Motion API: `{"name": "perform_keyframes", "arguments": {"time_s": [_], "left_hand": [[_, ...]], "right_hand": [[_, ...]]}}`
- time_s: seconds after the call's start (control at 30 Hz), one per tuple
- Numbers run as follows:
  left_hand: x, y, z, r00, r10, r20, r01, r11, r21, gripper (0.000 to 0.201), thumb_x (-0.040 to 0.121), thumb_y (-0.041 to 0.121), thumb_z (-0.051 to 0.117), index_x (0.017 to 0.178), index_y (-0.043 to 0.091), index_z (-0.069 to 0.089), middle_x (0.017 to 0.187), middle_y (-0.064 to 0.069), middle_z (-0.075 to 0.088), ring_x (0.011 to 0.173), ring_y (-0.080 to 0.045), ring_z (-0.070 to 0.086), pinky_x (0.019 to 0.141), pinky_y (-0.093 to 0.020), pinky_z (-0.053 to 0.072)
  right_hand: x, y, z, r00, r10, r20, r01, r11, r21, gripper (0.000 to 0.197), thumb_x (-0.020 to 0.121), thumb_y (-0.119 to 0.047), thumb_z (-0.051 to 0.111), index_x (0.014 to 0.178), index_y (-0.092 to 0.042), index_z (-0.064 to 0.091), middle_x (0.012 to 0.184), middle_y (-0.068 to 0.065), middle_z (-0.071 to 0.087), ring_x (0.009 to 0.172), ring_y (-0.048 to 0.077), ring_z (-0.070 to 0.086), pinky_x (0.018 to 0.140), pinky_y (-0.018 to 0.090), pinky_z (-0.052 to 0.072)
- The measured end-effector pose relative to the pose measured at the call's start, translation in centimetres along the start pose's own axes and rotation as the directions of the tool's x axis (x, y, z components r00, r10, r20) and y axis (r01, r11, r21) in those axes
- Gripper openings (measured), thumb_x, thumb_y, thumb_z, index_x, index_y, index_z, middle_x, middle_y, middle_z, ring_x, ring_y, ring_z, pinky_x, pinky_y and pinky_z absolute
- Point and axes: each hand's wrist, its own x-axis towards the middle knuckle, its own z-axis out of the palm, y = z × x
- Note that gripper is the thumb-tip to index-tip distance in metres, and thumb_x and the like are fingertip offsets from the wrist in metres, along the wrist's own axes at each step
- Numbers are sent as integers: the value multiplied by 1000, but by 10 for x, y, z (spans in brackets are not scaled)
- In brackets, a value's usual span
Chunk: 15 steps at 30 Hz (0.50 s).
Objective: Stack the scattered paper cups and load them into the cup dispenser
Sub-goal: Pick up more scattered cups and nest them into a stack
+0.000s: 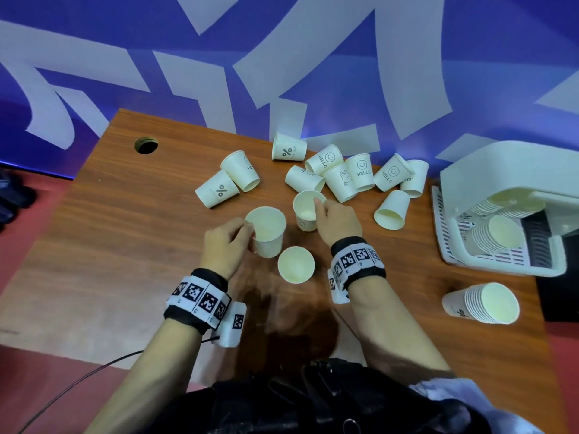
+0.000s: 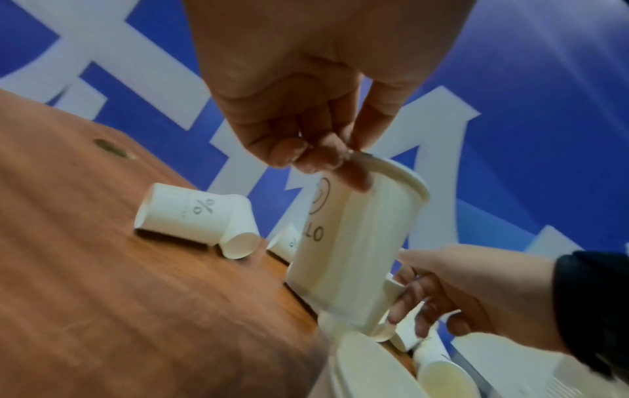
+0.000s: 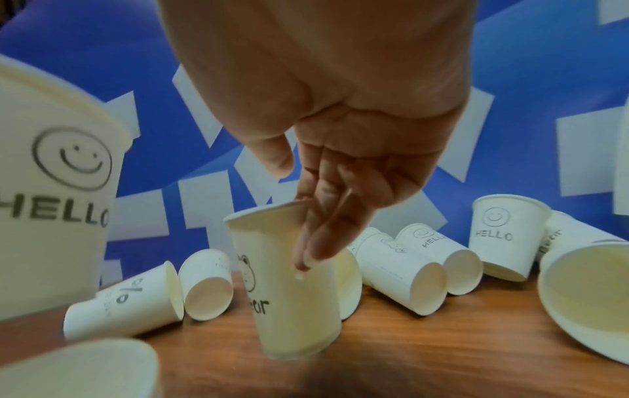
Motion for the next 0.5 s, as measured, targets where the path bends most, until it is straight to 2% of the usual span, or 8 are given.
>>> {"name": "perform_keyframes", "arguments": {"time_s": [0.1, 0.17, 0.23, 0.3, 0.37, 0.43, 0.5], "left_hand": [[-13, 11, 8, 989, 123, 75, -115, 987, -109, 27, 91, 9, 52, 65, 8, 60, 50, 4, 61, 50, -4, 51, 58, -20, 42], [-18, 15, 14, 978, 162, 129, -141, 977, -158, 27, 91, 8, 52, 66, 6, 60, 49, 2, 60, 50, -5, 53, 58, -17, 41], [-22, 15, 22, 966, 175, 190, -148, 978, -150, 27, 91, 10, 52, 66, 10, 61, 51, 2, 61, 52, -7, 55, 59, -17, 42], [-23, 10, 29, 958, 173, 231, -153, 983, -102, 26, 89, 18, 52, 64, 20, 60, 51, 7, 61, 56, -10, 57, 61, -21, 43], [-22, 4, 35, 954, 162, 253, -154, 987, -49, 24, 85, 28, 50, 63, 28, 59, 56, 9, 64, 64, -16, 61, 69, -29, 46], [-20, 0, 38, 948, 145, 283, -149, 989, -7, 24, 84, 31, 49, 65, 25, 61, 62, 2, 67, 70, -22, 63, 74, -34, 47], [-19, -3, 38, 943, 130, 305, -144, 989, 25, 25, 88, 27, 50, 71, 16, 65, 64, -4, 66, 72, -24, 62, 75, -36, 46]], "right_hand": [[-12, 7, -9, 993, 22, -115, -8, 992, 125, 49, 100, -46, 30, 78, -10, 56, 84, 13, 67, 83, 31, 60, 64, 33, 39], [-18, 12, -13, 981, 44, -188, -3, 977, 213, 50, 99, -45, 32, 77, -9, 58, 78, 10, 67, 78, 30, 60, 65, 36, 46], [-23, 16, -17, 967, 70, -244, 7, 954, 300, 51, 96, -49, 31, 74, -12, 58, 72, 7, 67, 75, 27, 62, 68, 41, 51], [-30, 20, -24, 957, 96, -275, 20, 920, 391, 49, 95, -50, 31, 70, -16, 56, 67, 2, 68, 73, 24, 64, 70, 43, 53], [-36, 22, -30, 944, 111, -311, 51, 882, 469, 46, 96, -47, 36, 68, -15, 55, 61, 0, 67, 69, 23, 63, 69, 42, 52], [-42, 21, -38, 938, 114, -327, 98, 818, 567, 45, 96, -43, 42, 67, -11, 56, 55, 1, 65, 60, 19, 61, 65, 38, 50], [-50, 20, -43, 950, 79, -303, 142, 754, 641, 44, 96, -38, 47, 63, -11, 56, 51, 4, 62, 48, 11, 55, 59, 32, 44]]}}
